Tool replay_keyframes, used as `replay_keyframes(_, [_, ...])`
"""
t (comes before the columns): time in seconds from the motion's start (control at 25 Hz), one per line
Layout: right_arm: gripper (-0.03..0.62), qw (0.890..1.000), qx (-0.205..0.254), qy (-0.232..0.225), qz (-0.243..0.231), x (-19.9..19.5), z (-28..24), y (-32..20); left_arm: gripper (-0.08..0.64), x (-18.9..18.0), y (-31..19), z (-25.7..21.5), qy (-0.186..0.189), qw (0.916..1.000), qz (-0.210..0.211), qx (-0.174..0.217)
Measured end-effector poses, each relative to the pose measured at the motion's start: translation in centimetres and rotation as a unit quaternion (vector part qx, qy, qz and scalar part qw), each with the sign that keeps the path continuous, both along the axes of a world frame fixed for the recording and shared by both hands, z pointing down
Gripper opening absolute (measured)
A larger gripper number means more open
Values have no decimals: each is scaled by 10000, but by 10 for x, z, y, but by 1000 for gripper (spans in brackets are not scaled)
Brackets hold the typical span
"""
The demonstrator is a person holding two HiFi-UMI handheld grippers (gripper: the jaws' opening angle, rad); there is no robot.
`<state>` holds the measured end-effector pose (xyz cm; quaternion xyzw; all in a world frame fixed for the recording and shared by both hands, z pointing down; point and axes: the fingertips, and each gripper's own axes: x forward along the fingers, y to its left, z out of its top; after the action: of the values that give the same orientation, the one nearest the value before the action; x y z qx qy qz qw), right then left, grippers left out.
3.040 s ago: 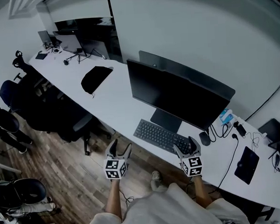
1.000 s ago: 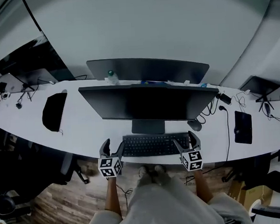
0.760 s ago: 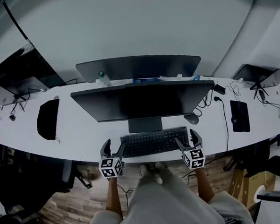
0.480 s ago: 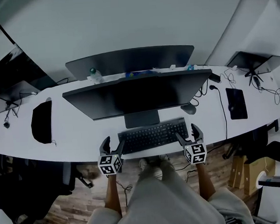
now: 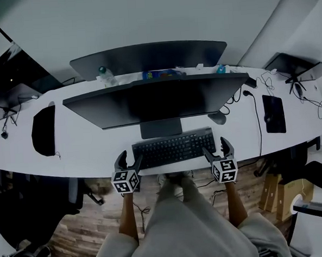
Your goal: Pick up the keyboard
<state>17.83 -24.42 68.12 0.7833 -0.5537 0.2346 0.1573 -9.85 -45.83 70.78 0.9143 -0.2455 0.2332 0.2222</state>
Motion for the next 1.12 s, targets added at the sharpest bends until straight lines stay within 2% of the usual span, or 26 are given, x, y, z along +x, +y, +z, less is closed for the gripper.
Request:
replay_keyframes(0.48, [380,9991,-238,-243,-254,18,29,-12,314,13,-7,47,-397,9983,-183,-379])
replay_keyframes(0.68, [380,9987,-300,-309,-284,21,36,-15,316,23,-14,60,-436,9974,-204,-532])
replay_keyframes(1.12, [383,9979,-342,-476,-283,33,46,-16,331,37,-15,77,-631,9958,-164,-650])
